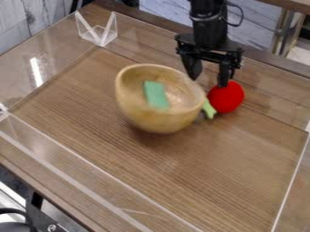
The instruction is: Move the red fruit to the right
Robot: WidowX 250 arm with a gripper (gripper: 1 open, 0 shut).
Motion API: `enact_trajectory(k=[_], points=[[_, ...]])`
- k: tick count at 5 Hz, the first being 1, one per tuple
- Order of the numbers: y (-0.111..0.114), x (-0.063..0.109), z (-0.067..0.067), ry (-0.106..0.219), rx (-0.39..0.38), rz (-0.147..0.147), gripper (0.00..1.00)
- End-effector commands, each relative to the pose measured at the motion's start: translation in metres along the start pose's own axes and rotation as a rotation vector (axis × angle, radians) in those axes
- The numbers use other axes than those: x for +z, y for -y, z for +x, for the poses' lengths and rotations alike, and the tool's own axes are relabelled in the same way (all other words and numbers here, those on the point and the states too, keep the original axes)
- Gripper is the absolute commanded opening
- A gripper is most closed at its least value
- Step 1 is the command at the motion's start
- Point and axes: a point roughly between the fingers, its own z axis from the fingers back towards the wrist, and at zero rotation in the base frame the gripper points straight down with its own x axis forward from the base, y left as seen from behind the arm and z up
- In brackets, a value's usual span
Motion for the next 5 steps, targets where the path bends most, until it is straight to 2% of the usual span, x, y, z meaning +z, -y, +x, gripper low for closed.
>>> enact_trajectory(k=[1, 2, 3, 4, 5], points=[[0.003, -0.003, 0.004, 0.024, -0.001, 0.007, 1.0], [0.005, -0.014, 0.003, 0.022, 0.006, 0.011, 0.0], [0.005, -0.015, 0.007, 0.029, 0.064, 0.019, 0.0], [0.004, 0.004, 0.013, 0.06, 0.138, 0.0, 0.0], [0.0, 0.024, 0.017, 0.088, 0.179, -0.031, 0.0]])
